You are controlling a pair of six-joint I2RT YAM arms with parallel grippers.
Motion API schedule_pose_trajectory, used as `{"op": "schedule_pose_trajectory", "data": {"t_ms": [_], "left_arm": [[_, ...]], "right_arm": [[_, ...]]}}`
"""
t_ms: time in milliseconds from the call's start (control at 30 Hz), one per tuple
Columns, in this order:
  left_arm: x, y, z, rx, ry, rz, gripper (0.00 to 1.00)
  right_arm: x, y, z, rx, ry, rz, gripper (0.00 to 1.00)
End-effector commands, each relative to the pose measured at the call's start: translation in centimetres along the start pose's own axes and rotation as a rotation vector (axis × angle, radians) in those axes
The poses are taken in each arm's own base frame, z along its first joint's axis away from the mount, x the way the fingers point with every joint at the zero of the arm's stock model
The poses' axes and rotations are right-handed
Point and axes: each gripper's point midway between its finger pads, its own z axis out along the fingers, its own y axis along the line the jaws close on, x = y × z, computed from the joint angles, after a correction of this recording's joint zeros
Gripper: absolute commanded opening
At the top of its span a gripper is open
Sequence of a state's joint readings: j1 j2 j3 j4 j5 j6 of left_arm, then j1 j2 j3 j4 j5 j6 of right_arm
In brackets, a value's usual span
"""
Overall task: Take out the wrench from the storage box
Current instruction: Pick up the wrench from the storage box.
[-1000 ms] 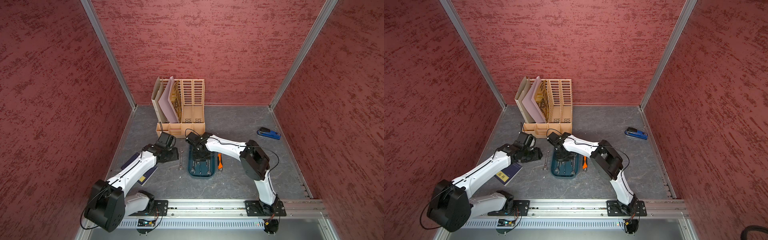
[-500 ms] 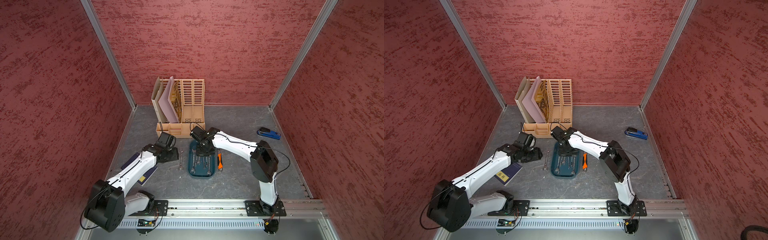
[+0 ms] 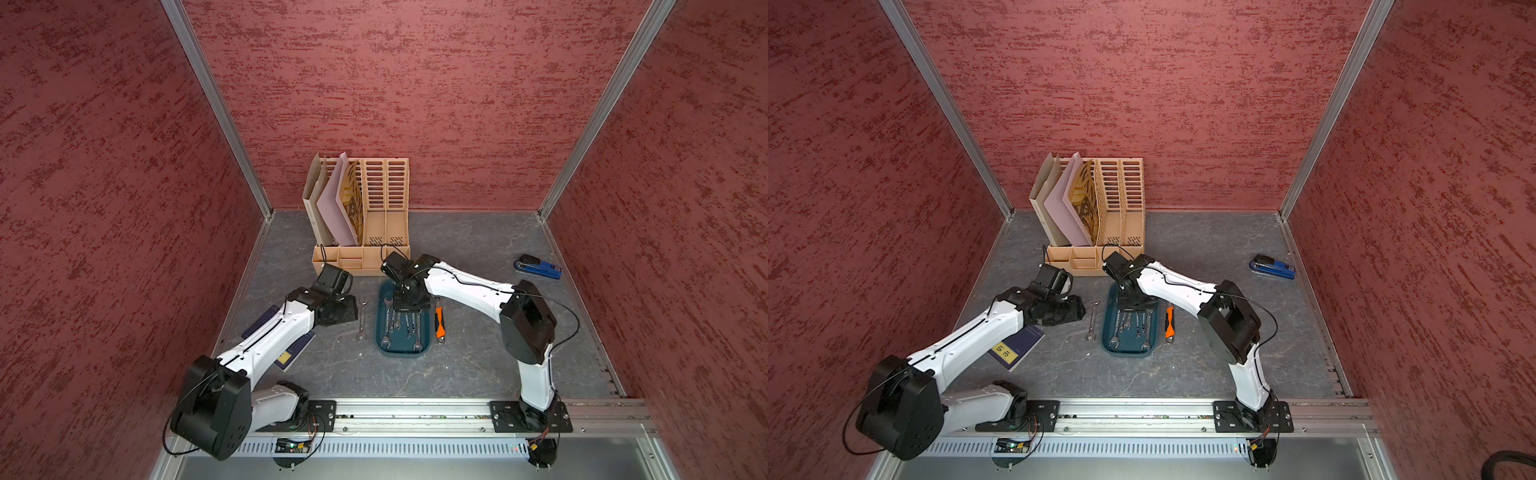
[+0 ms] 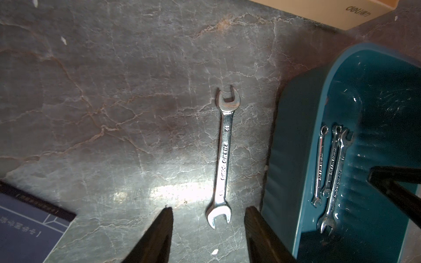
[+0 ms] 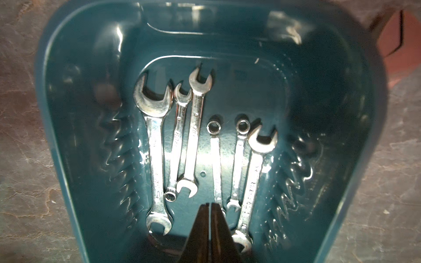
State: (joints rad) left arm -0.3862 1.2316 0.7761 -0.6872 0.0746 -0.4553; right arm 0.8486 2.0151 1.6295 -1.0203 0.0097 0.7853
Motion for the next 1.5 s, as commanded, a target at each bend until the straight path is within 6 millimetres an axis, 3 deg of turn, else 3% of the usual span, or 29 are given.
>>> {"op": "schedule_pose_trajectory", "data": {"t_ms": [0,267,867,1033,1200,1467], "left_arm": [[-0.2,-0.2,0.1,0.013,-0.003,0.008,0.54],[-0.1,-0.2,0.2,0.012,0.000,0.008,0.54],[-0.1,-0.2,0.1,0.011,-0.002,0.009,0.54],[-0.1,-0.1,0.1,0.009,-0.002,0.008,0.54],[-0.2,-0.2,0.0,0.010,-0.005,0.009,0.54],[-0.2,-0.2,0.0,0.009,-0.004,0.009,0.54]], "right_arm": [[0.4,-0.8,2.4,0.040,0.046,0.006,0.17],[1.2,-1.5,4.8,0.065,0.110,0.019,0.27],[3.3,-1.4,7.6,0.052,0.220,0.025,0.28],[3.8,-2.2,8.4,0.086,0.241,0.021,0.25],[3.7,-2.8,8.6,0.122,0.237,0.018,0.16],[3.0,-2.8,7.6,0.133,0.207,0.010,0.10]]}}
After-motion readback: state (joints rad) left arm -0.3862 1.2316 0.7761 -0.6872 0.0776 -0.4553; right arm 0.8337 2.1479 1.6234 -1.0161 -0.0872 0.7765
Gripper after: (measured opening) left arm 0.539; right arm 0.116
